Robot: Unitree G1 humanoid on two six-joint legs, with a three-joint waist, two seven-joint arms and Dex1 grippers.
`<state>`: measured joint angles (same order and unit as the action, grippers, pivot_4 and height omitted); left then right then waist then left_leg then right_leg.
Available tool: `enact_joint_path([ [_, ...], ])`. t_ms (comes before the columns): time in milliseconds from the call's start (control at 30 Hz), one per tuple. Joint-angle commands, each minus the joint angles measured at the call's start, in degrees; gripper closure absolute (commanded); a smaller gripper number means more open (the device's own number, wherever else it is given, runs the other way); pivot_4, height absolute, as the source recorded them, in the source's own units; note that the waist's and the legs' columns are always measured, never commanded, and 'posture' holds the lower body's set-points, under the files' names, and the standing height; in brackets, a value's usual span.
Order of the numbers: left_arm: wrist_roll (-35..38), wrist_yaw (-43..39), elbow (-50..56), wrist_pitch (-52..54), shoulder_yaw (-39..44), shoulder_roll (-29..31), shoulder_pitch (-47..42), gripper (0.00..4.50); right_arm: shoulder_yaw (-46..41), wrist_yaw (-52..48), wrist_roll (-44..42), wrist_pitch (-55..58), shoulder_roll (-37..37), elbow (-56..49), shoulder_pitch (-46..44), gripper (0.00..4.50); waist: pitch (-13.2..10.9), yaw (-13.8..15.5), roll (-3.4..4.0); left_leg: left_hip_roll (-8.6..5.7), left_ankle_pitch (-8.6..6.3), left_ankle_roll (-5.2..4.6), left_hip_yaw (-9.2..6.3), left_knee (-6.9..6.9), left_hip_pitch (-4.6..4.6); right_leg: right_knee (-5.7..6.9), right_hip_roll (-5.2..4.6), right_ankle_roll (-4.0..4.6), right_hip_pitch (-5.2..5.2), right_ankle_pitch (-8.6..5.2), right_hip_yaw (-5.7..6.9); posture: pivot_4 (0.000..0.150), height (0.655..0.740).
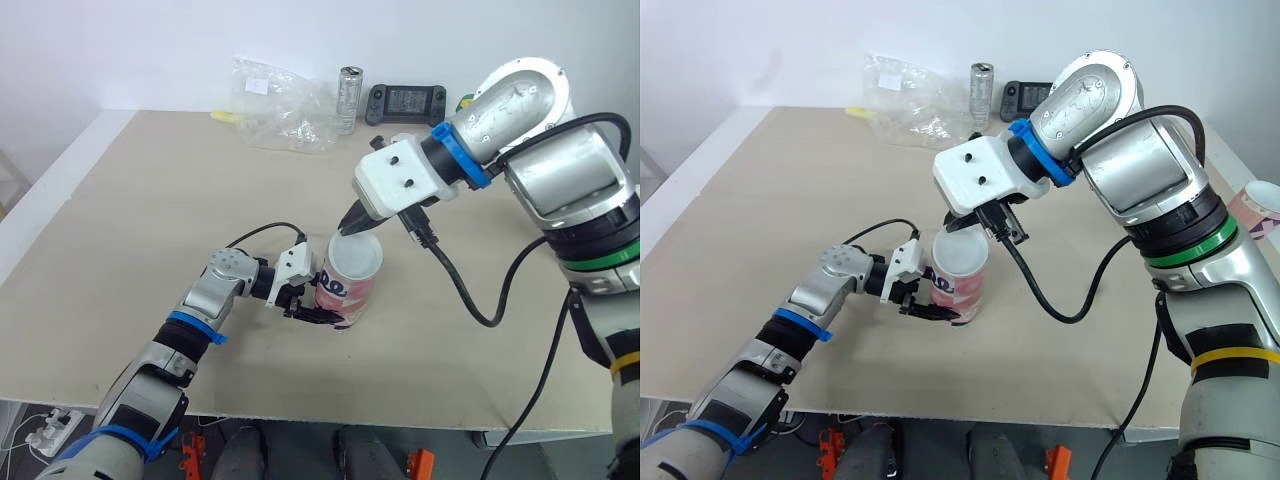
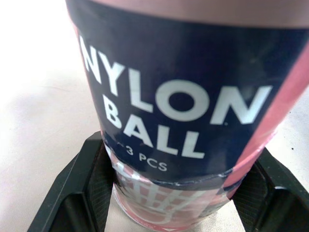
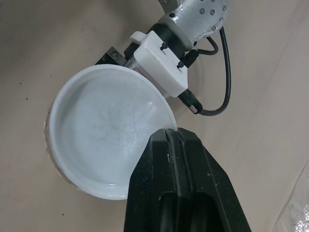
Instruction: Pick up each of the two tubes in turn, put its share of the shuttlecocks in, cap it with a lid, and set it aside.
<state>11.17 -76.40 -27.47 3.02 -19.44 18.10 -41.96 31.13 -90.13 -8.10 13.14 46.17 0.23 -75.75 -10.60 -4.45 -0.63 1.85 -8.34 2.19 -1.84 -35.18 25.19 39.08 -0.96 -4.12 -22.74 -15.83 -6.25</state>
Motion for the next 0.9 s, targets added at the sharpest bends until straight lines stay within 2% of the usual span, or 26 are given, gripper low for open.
enact_joint_path([
  [33, -3.1, 1.0, -1.9, 1.5, -0.4, 2.2, 1.8, 1.51, -0.4, -2.4, 0.0, -0.4, 0.5, -0.5, -0.6, 4.44, 0.0, 0.0, 0.0, 0.0, 0.0, 0.0, 0.0, 0.0, 0.0, 0.0, 0.0, 0.0, 0.0, 0.0, 0.0, 0.15, 0.7394],
  [900, -3.3, 1.1, -2.1, 1.8, -0.7, 1.8, 2.1, 1.51, -1.8, -2.4, -2.7, 0.8, 0.5, 0.4, -4.3, 4.44, 0.0, 0.0, -0.02, 0.0, 0.0, 0.0, 0.0, 0.0, -0.01, 0.0, 0.0, 0.0, 0.0, 0.01, 0.0, 0.15, 0.7394],
])
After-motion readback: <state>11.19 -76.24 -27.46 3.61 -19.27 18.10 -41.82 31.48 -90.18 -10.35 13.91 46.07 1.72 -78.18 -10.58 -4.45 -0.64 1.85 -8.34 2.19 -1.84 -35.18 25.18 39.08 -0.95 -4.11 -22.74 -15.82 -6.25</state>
